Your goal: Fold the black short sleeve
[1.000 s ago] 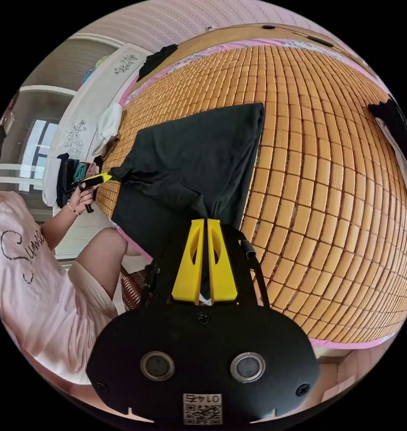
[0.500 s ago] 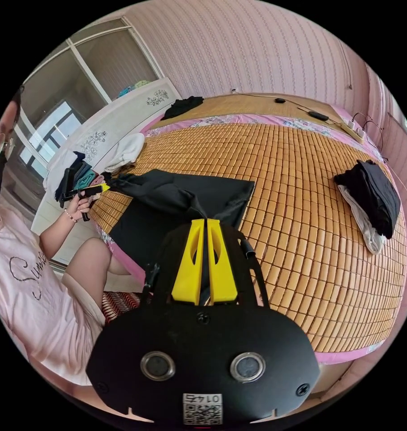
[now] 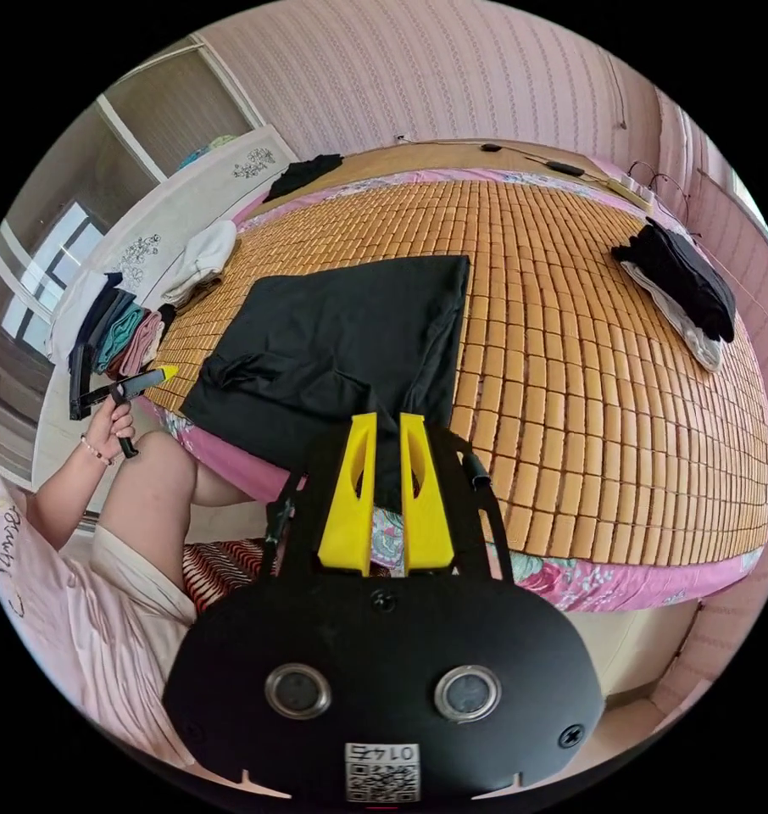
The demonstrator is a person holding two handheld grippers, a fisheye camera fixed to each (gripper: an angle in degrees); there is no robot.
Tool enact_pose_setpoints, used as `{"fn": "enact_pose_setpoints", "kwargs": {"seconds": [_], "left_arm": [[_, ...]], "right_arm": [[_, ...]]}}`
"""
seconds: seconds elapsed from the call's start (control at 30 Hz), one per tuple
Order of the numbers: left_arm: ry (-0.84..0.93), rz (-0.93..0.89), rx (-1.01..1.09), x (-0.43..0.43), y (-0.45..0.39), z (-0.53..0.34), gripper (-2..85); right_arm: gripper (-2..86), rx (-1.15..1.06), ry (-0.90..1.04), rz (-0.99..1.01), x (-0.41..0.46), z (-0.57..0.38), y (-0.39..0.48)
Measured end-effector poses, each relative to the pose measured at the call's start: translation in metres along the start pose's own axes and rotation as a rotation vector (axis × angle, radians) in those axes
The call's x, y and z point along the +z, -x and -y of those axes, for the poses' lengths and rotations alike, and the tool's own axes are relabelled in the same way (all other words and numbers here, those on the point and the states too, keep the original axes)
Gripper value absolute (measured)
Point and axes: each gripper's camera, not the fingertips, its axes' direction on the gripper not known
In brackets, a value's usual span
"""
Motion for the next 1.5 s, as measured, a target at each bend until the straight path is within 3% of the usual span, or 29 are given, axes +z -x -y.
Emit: {"fn": "enact_pose_setpoints", "kwargs": {"seconds": [0.17,0.33,0.63,0.77,1.0,1.13,1.3,1.4,1.5], "left_arm": [[0.067,-0.056,0.089,0.048,-0.068,0.034,6.8],[0.218,0.06,0.111,0.115,-0.097,0.038,2.0],[0.246,0.005,0.209,0.054,-0.126,-0.014,-0.8],[0.284,0.041,0.179,0.04,-0.125,-0.042,-0.5],[0.14,0.161,0.228,0.018,-0.159,-0.012,4.6],[0.039,0.135,0.273,0.023,-0.17,0.008,1.9],[0.363,0.204,0.266,0.08,-0.16,-0.003,-0.7],[0.328,0.105,0.202,0.069,-0.15,-0.021,-0.9],[0.311,0.171,0.188,0.055,-0.155,-0.03,-1.0]], "right_arm": [[9.8,-0.111,0.073,0.002,0.066,0.051,0.057],[4.6,-0.121,0.183,-0.081,0.132,0.064,0.075],[0.9,-0.325,0.153,0.18,0.098,-0.016,0.091],[1.6,-0.358,0.27,0.138,0.111,-0.052,0.098],[4.5,-0.386,0.223,0.052,0.144,-0.027,0.136],[4.8,-0.422,0.274,0.011,0.185,-0.021,0.162],[2.4,-0.433,0.331,-0.028,0.222,-0.036,0.172],[2.2,-0.439,0.335,-0.034,0.231,-0.04,0.175],[2.0,-0.454,0.351,-0.01,0.234,-0.037,0.179]]}}
